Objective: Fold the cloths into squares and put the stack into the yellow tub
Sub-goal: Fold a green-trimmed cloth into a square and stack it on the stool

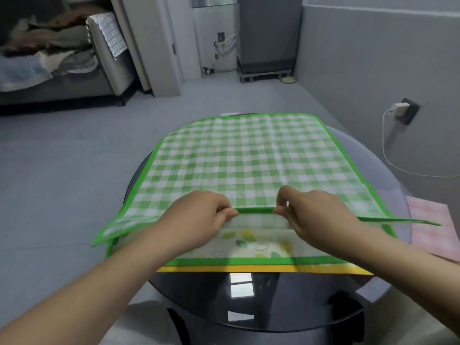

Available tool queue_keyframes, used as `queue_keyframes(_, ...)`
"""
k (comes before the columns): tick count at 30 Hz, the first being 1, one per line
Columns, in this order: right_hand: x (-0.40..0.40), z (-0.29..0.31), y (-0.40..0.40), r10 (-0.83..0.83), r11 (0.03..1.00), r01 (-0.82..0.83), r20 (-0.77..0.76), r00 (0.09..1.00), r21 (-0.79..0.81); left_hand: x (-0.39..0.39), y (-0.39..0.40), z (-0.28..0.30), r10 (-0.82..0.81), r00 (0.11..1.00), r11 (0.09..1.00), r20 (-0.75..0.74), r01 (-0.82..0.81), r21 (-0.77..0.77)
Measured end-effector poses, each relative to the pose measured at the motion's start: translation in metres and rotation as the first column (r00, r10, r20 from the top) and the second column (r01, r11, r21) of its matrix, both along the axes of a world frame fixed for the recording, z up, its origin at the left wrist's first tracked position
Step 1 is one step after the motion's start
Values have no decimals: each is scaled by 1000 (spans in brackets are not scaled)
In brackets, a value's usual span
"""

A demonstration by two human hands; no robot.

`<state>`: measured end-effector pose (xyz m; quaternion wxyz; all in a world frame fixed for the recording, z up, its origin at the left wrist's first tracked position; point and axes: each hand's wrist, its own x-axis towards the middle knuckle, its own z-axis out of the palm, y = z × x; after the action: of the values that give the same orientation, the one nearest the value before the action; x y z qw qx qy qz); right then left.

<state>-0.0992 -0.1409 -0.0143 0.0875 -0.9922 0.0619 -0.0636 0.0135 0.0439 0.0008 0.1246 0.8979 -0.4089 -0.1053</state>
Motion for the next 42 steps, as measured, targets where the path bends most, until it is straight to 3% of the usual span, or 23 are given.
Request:
queue_keyframes(6,9,26,-14,-31,999,30,20,999,22,5,-10,24,-26,993,999,117,23,31)
queue_keyframes(14,7,63,-31,81,975,-37,-195,978,220,15,-13,47,-118,984,992,-136,111,-59)
queue_keyframes(21,48,55,-61,57,979,-27,-142,988,201,47,-38,33,-16,990,994,139,31,-107)
queue_keyframes(25,75,29,-80,-70,968,78,-40,997,240,69,-60,12,42,969,987,241,-3,-159)
queue_keyframes(33,112,-24,-95,-242,922,219,34,970,320,97,-83,-49,132,954,979,270,-83,-184)
queue_keyframes(42,116,-47,-94,-276,946,259,64,959,194,92,-87,-68,200,932,964,304,-131,-231)
